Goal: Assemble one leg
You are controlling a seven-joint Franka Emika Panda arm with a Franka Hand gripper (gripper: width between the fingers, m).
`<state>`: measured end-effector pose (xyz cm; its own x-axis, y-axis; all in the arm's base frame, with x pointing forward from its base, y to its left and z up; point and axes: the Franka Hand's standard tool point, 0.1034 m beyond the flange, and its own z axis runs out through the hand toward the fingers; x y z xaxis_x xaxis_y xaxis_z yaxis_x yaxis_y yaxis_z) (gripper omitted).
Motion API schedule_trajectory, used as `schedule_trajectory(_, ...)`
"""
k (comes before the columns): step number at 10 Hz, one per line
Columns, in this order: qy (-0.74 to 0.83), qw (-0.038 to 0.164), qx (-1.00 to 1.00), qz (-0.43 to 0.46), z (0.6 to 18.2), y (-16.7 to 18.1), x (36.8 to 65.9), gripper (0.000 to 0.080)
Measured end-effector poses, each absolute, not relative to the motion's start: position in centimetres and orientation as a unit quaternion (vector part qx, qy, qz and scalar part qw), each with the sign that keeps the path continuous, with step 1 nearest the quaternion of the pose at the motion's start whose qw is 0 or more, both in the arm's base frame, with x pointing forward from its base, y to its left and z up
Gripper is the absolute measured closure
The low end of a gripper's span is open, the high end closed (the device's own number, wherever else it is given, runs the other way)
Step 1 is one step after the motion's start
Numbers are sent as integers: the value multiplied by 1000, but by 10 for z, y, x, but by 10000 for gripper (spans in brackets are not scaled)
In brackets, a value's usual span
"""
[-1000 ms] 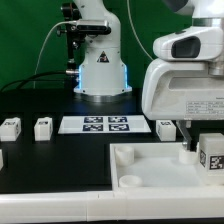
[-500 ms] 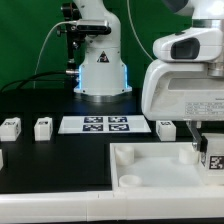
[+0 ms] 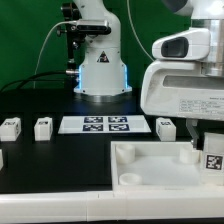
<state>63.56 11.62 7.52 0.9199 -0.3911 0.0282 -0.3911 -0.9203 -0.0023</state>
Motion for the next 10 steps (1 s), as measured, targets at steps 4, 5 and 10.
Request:
schedule_trajectory(4, -358, 22, 933, 7, 77, 98, 631, 494)
schedule_trajectory(5, -393, 32, 919, 6, 77, 92, 629, 485)
schedule_trajectory(10, -407, 43, 912, 7, 77, 90, 627, 245)
